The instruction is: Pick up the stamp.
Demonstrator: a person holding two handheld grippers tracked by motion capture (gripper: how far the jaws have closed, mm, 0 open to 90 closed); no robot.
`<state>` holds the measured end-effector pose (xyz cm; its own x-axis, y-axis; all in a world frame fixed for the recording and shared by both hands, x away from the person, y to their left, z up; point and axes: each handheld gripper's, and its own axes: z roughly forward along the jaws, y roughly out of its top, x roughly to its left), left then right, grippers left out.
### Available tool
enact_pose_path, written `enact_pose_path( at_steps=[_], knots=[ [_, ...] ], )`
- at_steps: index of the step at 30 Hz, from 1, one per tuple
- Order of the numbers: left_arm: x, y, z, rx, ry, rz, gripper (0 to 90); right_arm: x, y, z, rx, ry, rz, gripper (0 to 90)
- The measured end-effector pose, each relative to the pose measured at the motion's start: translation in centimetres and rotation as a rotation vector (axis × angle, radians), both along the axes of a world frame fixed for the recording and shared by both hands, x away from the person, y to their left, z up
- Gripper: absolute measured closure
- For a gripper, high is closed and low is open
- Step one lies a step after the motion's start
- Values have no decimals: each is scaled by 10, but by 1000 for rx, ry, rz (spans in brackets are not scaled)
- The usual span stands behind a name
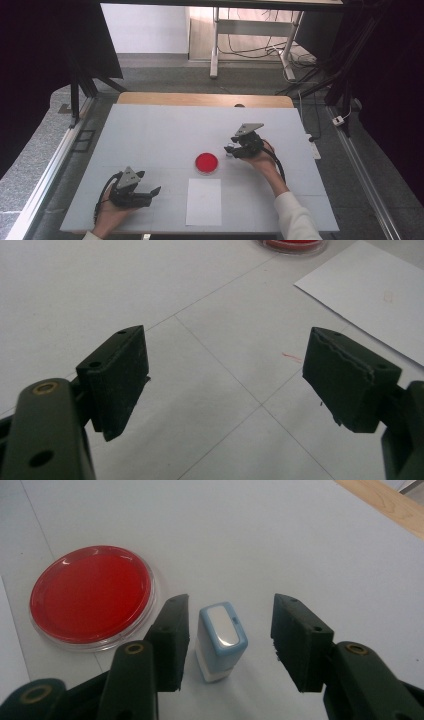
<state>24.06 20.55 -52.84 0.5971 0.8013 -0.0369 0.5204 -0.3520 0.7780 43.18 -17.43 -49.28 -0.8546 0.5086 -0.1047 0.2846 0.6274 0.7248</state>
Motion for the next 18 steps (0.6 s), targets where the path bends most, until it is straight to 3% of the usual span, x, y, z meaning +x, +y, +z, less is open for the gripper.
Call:
enact_pose_path(
  at_steps=[18],
  knots=[
    [0, 3, 0, 2, 5, 3, 185, -3, 1, -1, -21, -7, 39, 686]
  ],
)
